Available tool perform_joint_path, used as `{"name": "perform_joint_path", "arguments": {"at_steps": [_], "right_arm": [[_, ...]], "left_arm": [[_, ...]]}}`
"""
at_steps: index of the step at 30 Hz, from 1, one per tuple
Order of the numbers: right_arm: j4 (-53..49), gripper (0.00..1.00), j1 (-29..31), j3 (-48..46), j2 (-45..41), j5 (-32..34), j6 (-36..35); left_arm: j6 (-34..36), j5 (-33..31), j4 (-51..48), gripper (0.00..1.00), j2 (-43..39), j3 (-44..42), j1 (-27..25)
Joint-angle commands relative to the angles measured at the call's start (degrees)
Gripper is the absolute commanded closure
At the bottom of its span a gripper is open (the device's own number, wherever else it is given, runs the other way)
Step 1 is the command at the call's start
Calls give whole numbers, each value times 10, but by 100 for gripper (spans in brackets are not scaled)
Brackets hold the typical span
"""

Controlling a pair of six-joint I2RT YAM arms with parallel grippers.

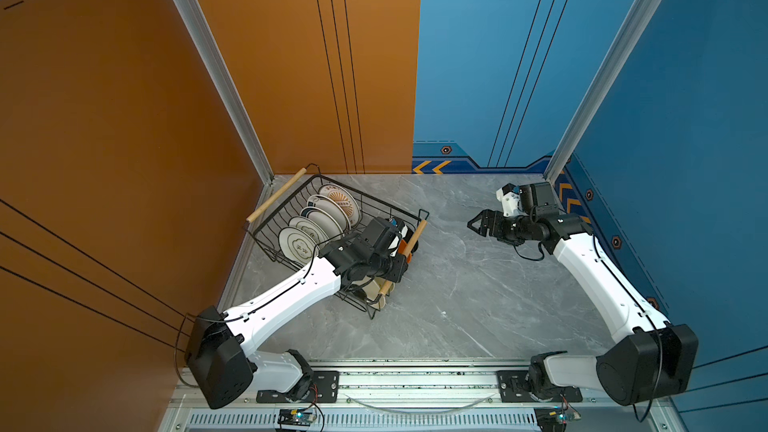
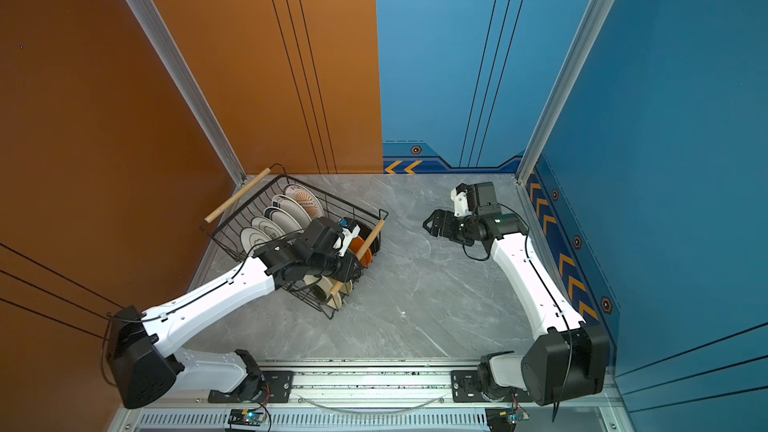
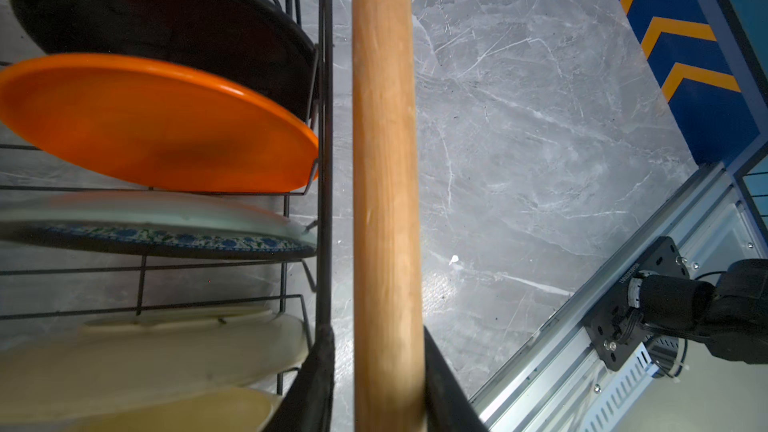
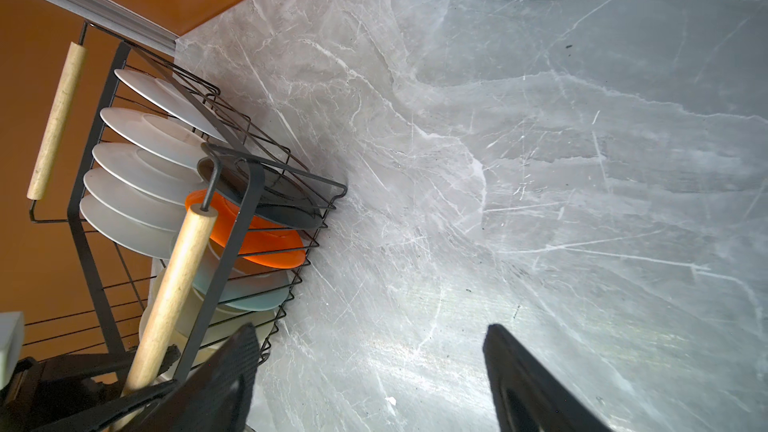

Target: Unload the plates from the dish rack

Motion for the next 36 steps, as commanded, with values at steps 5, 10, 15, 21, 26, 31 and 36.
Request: {"name": "perform_joint_path", "arguments": {"at_steps": [5, 10, 15, 21, 26, 31, 36], "right_arm": [[-4, 16, -8, -14, -18, 31, -26], [-7, 15, -8, -14, -19, 36, -37], [-8, 15, -7, -15, -21, 39, -44], [-7, 12, 4, -23, -30, 73, -54], [-6, 11, 4, -38, -47, 89, -81], [4, 10, 6, -57, -60, 99, -107], [25, 10, 7, -69, -53, 92, -107]], "left_arm": [[-8, 30, 5, 79, 83, 78, 26], [-4, 45, 9, 84, 137, 127, 32], [-8, 34, 9, 89, 188, 186, 50], [-26, 18, 8, 89, 260, 276, 71], [-59, -17, -8, 90, 319, 358, 79], [-111, -76, -4, 90, 354, 404, 82], [-175, -115, 35, 91, 383, 415, 88]]}}
